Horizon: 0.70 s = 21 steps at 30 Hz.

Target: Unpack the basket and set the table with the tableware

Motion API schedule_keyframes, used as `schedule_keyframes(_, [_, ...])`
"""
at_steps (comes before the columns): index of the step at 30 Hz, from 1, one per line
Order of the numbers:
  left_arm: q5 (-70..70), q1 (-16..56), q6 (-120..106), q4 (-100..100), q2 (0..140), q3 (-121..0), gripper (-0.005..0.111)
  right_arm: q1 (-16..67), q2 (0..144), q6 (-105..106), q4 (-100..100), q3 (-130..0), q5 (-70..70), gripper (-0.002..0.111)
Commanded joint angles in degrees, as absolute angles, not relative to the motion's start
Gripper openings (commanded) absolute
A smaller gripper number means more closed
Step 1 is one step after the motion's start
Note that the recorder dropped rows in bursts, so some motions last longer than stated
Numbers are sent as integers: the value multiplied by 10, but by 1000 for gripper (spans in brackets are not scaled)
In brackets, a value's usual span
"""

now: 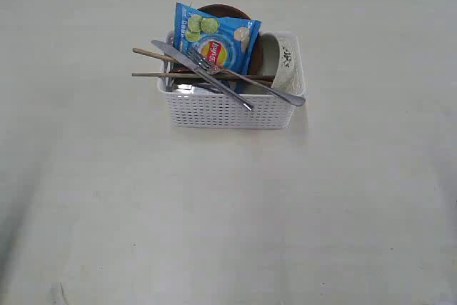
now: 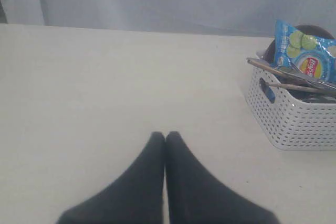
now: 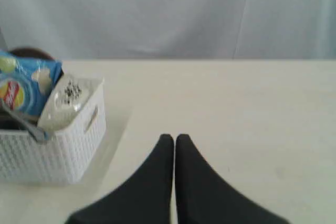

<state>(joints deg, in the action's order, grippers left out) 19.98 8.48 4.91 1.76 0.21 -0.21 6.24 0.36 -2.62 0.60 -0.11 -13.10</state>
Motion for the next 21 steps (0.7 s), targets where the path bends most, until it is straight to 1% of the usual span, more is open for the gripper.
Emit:
schedule_keyframes(1, [199,87,47,17,0,0,0,63,0,-21,0,0,6,2])
schedule_keyframes(7, [199,87,47,17,0,0,0,63,0,-21,0,0,71,2])
schedule_keyframes(13, [199,87,47,17,0,0,0,63,0,-51,0,0,231,2])
schedule_keyframes(14, [199,87,47,17,0,0,0,63,0,-59,0,-3,225,2])
schedule_keyframes(17, [199,87,47,17,0,0,0,63,1,-78,0,-58,133,2])
schedule_keyframes(19, [199,87,47,17,0,0,0,63,36,-78,0,-107,86,2])
schedule_keyframes(21, [199,87,47,17,0,0,0,64,88,-78,0,-160,68,2])
